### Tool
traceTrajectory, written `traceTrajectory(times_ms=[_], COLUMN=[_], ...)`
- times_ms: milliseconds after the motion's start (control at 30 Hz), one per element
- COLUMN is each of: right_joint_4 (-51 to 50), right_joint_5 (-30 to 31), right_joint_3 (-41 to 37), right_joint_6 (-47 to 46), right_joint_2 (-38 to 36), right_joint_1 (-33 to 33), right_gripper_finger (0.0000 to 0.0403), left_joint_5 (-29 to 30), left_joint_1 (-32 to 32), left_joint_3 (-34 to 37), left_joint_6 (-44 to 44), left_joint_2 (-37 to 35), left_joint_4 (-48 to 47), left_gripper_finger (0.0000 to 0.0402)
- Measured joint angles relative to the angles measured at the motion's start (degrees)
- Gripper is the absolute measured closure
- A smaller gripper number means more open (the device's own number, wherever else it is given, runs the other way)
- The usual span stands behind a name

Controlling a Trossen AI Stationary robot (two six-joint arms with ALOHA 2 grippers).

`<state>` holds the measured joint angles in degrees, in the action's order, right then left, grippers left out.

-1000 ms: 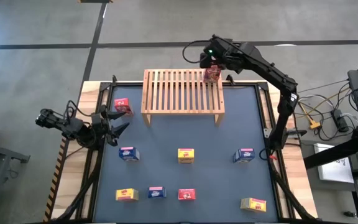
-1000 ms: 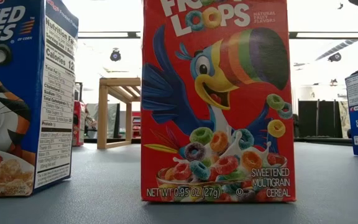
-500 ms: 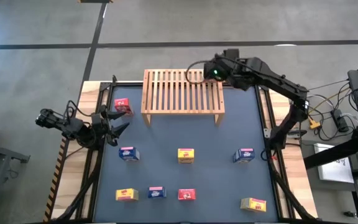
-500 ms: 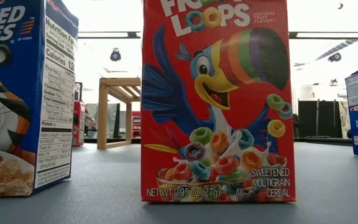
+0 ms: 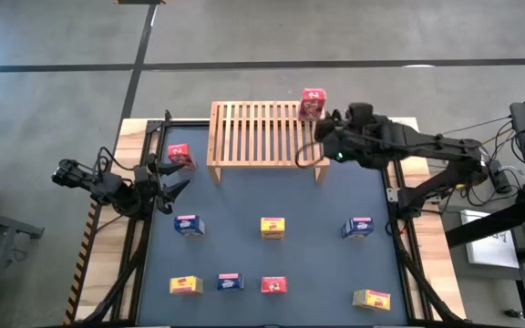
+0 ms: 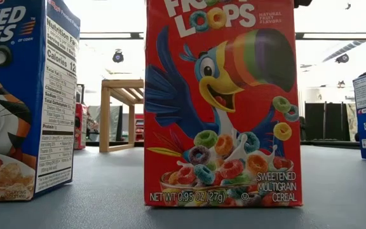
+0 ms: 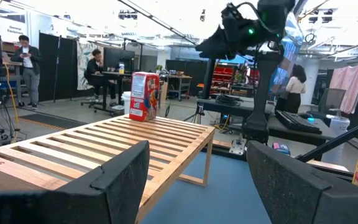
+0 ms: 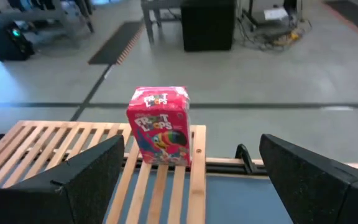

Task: Stack cereal on shelf
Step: Put the bottom red cereal box on the shelf aligned with the other red cereal box

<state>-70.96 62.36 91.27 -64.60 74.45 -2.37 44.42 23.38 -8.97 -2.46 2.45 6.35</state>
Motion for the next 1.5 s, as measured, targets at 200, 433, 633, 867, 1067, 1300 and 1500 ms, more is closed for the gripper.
traceTrajectory(times_ms=[200, 433, 633, 867, 1067, 1300, 1500], right_joint_4=[3.8, 4.1, 4.0, 3.7, 3.6, 3.7, 4.0], right_joint_5=[7.2, 14.8, 20.9, 23.3, 22.4, 18.7, 23.0], right_joint_3=[-9.2, -15.1, -17.5, -18.1, -21.3, -29.4, -38.9], right_joint_6=[0.2, 1.9, 3.8, 7.4, 9.5, -3.9, -17.3], right_joint_2=[-4.9, -7.5, -7.6, -7.9, -9.2, -11.9, -13.3], right_joint_1=[5.8, 13.1, 19.4, 24.9, 25.1, 27.6, 33.9], right_gripper_finger=[0.0039, 0.0039, 0.0039, 0.0039, 0.0039, 0.0039, 0.0039], left_joint_5=[0.0, 0.0, 0.0, 0.0, 0.0, 0.0, 0.0], left_joint_1=[0.0, 0.0, 0.0, 0.0, 0.0, 0.0, 0.0], left_joint_3=[0.0, 0.0, 0.0, 0.0, 0.0, 0.0, 0.0], left_joint_6=[0.0, 0.0, 0.0, 0.0, 0.0, 0.0, 0.0], left_joint_2=[0.0, 0.0, 0.0, 0.0, 0.0, 0.0, 0.0], left_joint_4=[0.0, 0.0, 0.0, 0.0, 0.0, 0.0, 0.0], left_gripper_finger=[0.0148, 0.0148, 0.0148, 0.0148, 0.0148, 0.0148, 0.0148])
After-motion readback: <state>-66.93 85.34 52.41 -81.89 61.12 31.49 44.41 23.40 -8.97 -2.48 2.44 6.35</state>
